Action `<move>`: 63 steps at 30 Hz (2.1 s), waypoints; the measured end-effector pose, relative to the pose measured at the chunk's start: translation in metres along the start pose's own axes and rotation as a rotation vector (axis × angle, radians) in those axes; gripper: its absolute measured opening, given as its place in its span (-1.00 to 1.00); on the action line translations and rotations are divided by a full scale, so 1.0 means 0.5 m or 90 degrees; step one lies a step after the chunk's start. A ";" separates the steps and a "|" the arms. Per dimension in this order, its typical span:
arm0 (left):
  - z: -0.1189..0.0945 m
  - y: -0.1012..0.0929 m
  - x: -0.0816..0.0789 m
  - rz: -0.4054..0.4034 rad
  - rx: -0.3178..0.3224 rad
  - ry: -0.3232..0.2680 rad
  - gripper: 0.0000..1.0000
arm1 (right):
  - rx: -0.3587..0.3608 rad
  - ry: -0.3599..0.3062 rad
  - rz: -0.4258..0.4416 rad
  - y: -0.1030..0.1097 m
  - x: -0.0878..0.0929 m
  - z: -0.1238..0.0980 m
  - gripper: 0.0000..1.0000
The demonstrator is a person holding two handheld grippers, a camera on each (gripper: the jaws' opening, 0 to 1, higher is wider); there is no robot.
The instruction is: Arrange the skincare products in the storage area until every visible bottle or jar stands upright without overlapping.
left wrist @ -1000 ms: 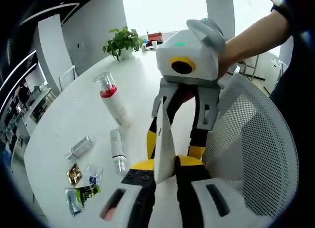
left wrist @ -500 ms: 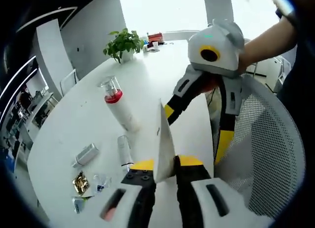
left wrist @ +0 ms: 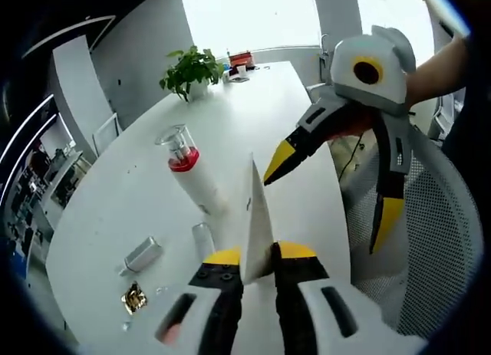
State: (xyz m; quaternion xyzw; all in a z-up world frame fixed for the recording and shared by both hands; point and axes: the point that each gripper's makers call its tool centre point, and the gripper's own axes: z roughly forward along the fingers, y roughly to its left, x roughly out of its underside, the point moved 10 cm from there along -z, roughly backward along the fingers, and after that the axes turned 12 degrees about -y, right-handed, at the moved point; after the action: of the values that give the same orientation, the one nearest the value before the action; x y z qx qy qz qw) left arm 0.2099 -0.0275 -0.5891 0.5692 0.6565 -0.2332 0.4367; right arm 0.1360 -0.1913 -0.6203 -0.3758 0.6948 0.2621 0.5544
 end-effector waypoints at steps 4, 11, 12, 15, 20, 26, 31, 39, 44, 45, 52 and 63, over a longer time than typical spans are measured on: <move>0.002 0.004 -0.001 -0.003 0.000 -0.001 -0.60 | 0.003 0.010 0.001 0.002 0.006 0.000 0.49; 0.008 0.028 0.002 -0.024 0.002 -0.003 -0.60 | 0.004 0.010 0.005 0.005 0.007 -0.001 0.49; 0.009 0.032 0.002 -0.028 0.002 -0.002 -0.60 | 0.003 0.012 0.004 0.005 0.008 -0.001 0.49; 0.012 0.032 0.000 -0.028 0.006 -0.002 -0.60 | 0.003 0.013 0.005 0.003 0.011 0.001 0.50; 0.017 0.036 -0.004 -0.026 0.007 -0.002 -0.60 | 0.005 0.016 0.004 0.004 0.012 0.001 0.49; 0.028 0.046 -0.011 -0.023 0.010 -0.004 -0.60 | 0.009 0.017 0.010 0.004 0.014 -0.001 0.50; 0.038 0.063 -0.011 -0.025 0.012 -0.007 -0.60 | 0.010 0.023 0.009 0.004 0.017 0.000 0.50; 0.055 0.088 -0.016 -0.014 0.012 -0.011 -0.60 | 0.027 0.028 0.008 -0.002 0.017 -0.003 0.49; 0.063 0.105 -0.019 -0.002 0.011 -0.010 -0.60 | 0.035 0.029 0.013 -0.006 0.019 -0.003 0.50; 0.065 0.108 -0.020 -0.003 0.012 -0.010 -0.60 | 0.036 0.030 0.014 -0.006 0.019 -0.003 0.50; 0.081 0.139 -0.021 -0.017 0.014 -0.014 -0.60 | 0.036 0.038 0.013 -0.004 0.022 -0.002 0.50; 0.107 0.177 -0.025 -0.036 0.013 -0.027 -0.60 | 0.036 0.046 0.012 -0.004 0.024 -0.002 0.48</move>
State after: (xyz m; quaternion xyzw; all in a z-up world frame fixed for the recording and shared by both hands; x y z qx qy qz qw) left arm 0.3100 -0.0559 -0.5891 0.5500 0.6602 -0.2642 0.4380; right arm 0.1358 -0.1962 -0.6313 -0.3626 0.7248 0.2337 0.5372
